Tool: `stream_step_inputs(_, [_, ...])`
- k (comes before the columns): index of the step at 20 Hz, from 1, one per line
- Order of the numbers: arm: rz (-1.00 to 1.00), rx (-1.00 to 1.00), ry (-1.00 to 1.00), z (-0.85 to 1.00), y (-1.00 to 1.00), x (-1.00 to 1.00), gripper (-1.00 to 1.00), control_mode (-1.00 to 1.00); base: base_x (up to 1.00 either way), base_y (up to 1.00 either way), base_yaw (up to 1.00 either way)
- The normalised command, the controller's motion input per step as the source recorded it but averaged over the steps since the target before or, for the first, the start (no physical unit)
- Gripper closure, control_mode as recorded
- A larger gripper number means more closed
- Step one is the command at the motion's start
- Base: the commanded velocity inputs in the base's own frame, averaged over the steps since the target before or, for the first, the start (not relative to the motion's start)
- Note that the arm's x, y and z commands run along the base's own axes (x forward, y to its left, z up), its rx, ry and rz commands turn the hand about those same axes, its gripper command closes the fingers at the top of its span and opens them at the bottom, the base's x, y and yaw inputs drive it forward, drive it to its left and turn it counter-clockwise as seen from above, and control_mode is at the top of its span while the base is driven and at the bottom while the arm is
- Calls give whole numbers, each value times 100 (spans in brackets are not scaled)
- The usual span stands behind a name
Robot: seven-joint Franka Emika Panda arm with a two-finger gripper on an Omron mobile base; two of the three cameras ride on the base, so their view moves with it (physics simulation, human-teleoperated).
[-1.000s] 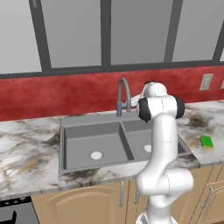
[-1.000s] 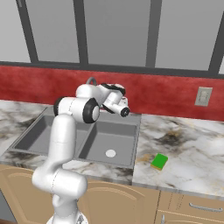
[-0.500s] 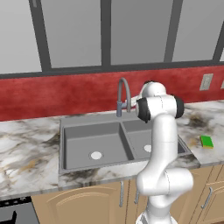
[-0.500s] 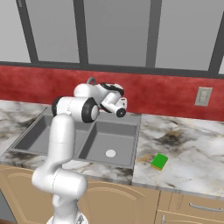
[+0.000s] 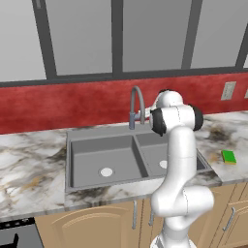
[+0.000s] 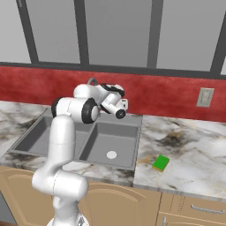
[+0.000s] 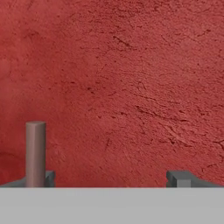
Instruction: Soak the sponge with water for a few seconds and then drop it inside the sink.
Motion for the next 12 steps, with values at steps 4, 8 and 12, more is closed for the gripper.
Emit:
stream_step_inputs(4, [0,0,0,-26,-32,7,-100,-100,0,0,0])
stream_step_inputs(8, [0,0,0,-29,-34,7,-100,-100,0,0,0])
stream_step_inputs(12, [0,0,0,-34,-36,7,-100,-100,0,0,0])
